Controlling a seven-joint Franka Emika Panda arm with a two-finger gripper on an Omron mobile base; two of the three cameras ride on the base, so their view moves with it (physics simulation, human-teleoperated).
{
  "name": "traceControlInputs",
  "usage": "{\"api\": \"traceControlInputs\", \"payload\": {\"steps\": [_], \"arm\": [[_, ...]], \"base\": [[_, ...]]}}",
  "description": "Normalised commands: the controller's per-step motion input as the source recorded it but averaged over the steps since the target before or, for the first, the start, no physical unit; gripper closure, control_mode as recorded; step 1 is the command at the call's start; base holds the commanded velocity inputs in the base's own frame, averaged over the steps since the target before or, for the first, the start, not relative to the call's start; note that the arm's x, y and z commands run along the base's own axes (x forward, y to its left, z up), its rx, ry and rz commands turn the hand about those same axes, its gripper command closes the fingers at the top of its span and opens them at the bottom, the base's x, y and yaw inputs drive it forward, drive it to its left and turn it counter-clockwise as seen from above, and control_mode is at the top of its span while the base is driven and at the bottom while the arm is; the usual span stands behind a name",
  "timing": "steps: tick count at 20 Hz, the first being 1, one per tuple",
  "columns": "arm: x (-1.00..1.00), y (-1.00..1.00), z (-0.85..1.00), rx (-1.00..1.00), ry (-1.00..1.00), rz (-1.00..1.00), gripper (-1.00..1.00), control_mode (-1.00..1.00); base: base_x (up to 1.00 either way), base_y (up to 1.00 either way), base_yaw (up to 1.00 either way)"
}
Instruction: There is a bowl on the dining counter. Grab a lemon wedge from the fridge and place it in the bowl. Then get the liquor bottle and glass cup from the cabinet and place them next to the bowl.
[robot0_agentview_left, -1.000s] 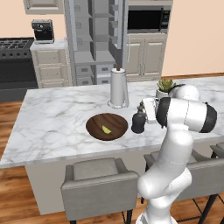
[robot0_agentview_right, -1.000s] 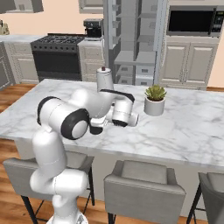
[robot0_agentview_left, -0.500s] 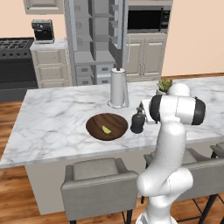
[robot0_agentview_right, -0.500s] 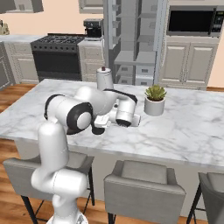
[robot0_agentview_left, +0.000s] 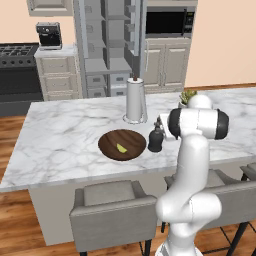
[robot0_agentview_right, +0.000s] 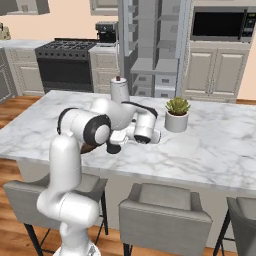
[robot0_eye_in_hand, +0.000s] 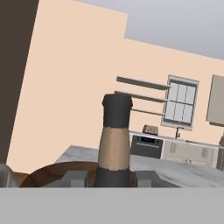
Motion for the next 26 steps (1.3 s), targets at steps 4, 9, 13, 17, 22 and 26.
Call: {"api": "traceControlInputs", "payload": {"steps": [4,9,13,17,22,26], "arm": [[0.26,0.0,-0.23,-0.01,0.02,0.0,1.0,-1.0],[0.11,0.0,-0.21,0.0,0.0,0.0,1.0,-1.0],[0.0,0.0,-0.26,0.0,0.0,0.0,-1.0,-1.0],[-0.03,0.0,-0.04,0.0,0.0,0.0,-1.0,-1.0],[-0.21,0.0,0.1,0.0,-0.01,-0.09,-1.0,-1.0],[-0.02,0.0,0.38,0.0,0.0,-0.17,-1.0,-1.0]], "base": [[0.0,0.0,0.0],[0.0,0.0,0.0],[0.0,0.0,0.0],[0.0,0.0,0.0],[0.0,0.0,0.0],[0.0,0.0,0.0]]}}
